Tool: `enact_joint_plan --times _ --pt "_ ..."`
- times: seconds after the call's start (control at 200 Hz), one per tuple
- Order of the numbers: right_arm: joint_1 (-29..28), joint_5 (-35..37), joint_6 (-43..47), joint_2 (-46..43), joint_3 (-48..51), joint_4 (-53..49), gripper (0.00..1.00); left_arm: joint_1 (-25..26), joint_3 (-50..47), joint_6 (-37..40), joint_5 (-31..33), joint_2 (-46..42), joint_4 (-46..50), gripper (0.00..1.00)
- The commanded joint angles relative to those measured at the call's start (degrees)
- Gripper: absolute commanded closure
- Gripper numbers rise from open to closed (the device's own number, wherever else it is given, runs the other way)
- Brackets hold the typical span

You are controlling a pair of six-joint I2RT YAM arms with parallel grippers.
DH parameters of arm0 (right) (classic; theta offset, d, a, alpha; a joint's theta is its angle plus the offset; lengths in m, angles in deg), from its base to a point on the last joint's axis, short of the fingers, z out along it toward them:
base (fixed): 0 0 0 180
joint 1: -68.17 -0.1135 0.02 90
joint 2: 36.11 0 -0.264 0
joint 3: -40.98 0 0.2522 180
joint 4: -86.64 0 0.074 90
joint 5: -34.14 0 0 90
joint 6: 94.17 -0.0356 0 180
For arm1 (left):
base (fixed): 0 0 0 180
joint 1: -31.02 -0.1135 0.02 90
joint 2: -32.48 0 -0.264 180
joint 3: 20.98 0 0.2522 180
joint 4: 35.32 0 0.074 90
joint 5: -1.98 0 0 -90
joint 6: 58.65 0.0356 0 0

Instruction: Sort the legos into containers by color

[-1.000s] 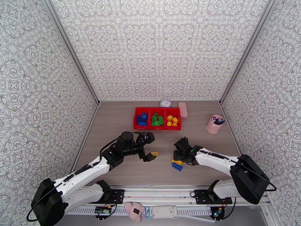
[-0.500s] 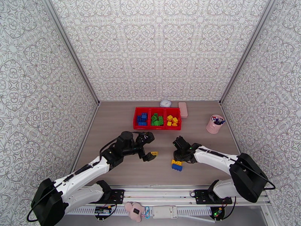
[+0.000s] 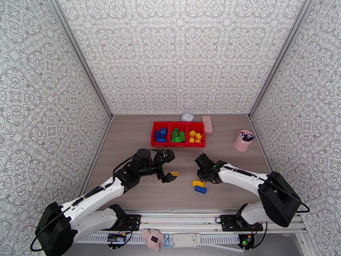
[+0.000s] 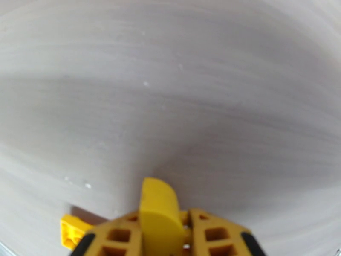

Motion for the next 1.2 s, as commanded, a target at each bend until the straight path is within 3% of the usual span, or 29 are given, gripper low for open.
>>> enact_joint_plan --times 0.0,0.15,0.335,0.56,0.98,1.195 --pt "-0.1 1.8 0.6 -2.6 -3.6 1.0 0.82 -1.0 -0.9 -0.1 -1.5 -1.2 -1.9 0.00" --pt "-0.1 2.7 2.9 -2.6 -8.6 2.2 0.85 -4.6 -2.8 -6.3 -1.9 -1.8 -9.5 0.00" --pt "1.1 4.7 6.0 0.1 -15.4 6.8 0.86 -8.9 -1.5 -8.9 -4.2 -0.2 -10.4 0.00" --pt "5.6 2.3 10.2 10.5 -27.5 8.5 0.86 -10.9 -2.0 -5.0 -1.4 -1.1 -8.5 0.01" --pt "15.8 -2.7 18.7 31.2 -47.8 10.8 0.86 -12.4 -1.8 -2.2 -2.3 -1.1 -6.7 0.00" --pt "17.9 -5.7 19.1 38.5 -55.1 10.1 0.85 -12.6 -1.6 -1.7 -2.7 -1.0 -6.4 0.00"
